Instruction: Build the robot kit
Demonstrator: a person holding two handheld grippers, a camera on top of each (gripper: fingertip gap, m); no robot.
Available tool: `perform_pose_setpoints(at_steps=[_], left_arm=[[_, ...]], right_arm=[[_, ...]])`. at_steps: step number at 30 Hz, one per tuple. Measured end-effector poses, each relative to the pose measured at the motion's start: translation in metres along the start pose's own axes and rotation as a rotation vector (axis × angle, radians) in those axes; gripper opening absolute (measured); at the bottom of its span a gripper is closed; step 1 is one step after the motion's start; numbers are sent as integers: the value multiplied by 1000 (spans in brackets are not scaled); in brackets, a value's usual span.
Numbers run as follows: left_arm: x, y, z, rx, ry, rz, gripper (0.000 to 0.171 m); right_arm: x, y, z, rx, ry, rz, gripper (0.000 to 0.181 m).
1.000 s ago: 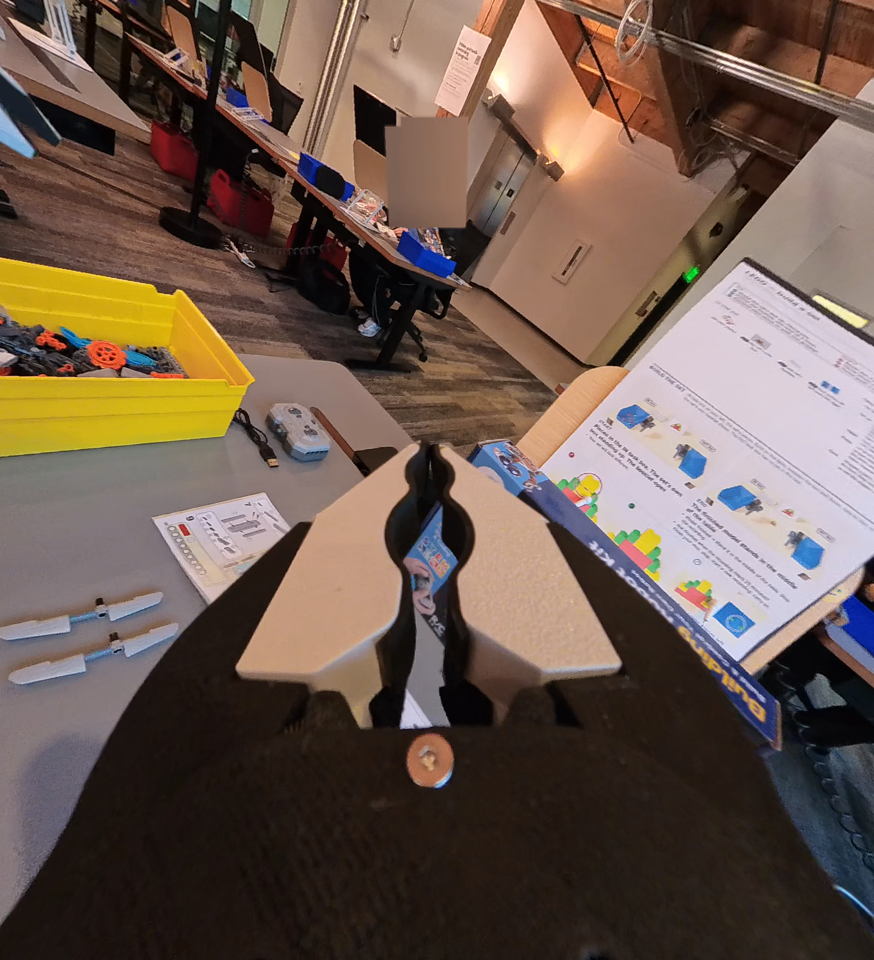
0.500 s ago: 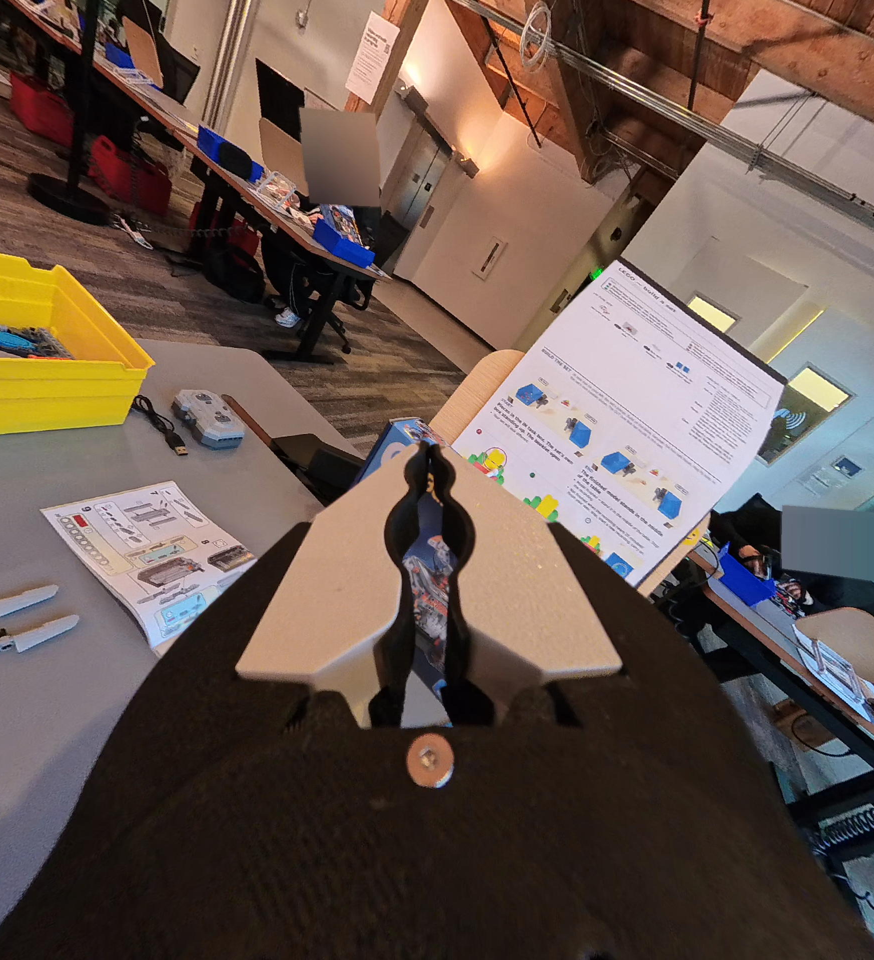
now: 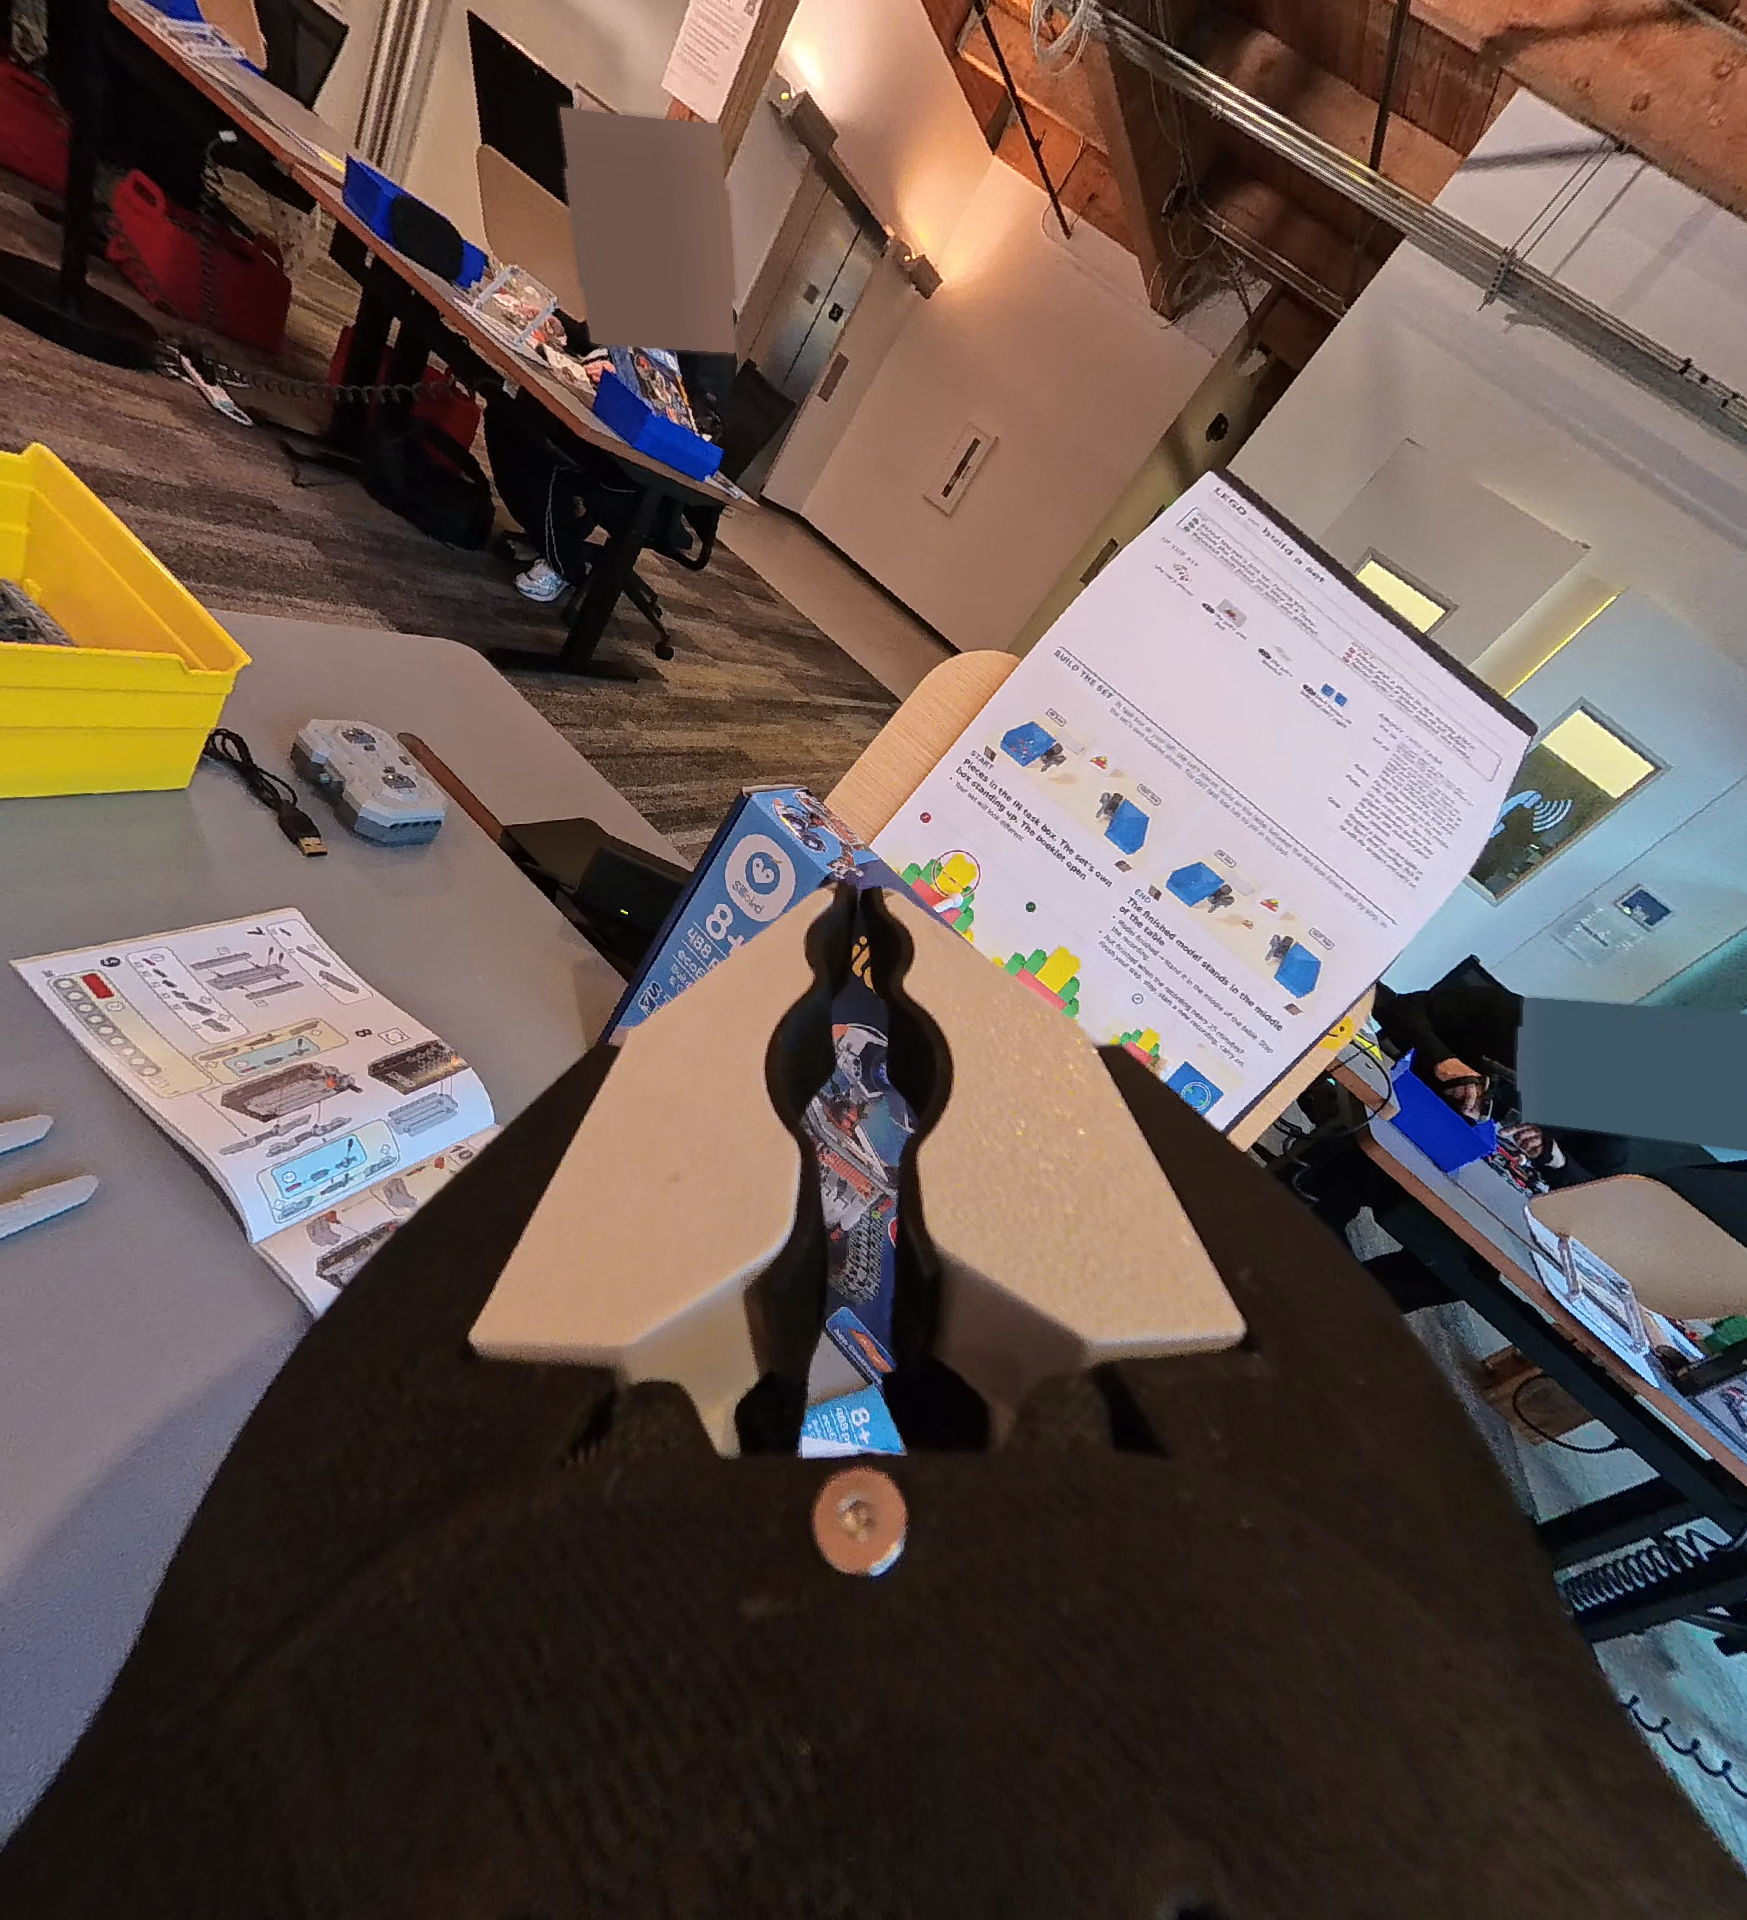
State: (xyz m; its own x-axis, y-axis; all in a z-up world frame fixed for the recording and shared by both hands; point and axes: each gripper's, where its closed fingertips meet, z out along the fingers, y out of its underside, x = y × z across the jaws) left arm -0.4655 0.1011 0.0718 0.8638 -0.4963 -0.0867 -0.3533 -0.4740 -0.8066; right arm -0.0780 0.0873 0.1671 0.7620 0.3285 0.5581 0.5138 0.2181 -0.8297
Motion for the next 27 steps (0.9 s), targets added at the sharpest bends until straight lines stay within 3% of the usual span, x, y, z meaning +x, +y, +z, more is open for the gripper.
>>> perform_pose_setpoints(at_steps=[17,22,24,27], left_arm=[[6,2,5,-26,19,23,37],[10,2,6,-29,33,33,38],[14,2,5,-29,41,46,37],[19,1,4,-22,53,62,37]], right_arm=[[-6,11,10,-50,-17,-32,1],[-4,19,8,-58,-39,-40,9],[0,40,0,-156,-77,-37,28],[1,89,-21,-392,-195,-13,40]])
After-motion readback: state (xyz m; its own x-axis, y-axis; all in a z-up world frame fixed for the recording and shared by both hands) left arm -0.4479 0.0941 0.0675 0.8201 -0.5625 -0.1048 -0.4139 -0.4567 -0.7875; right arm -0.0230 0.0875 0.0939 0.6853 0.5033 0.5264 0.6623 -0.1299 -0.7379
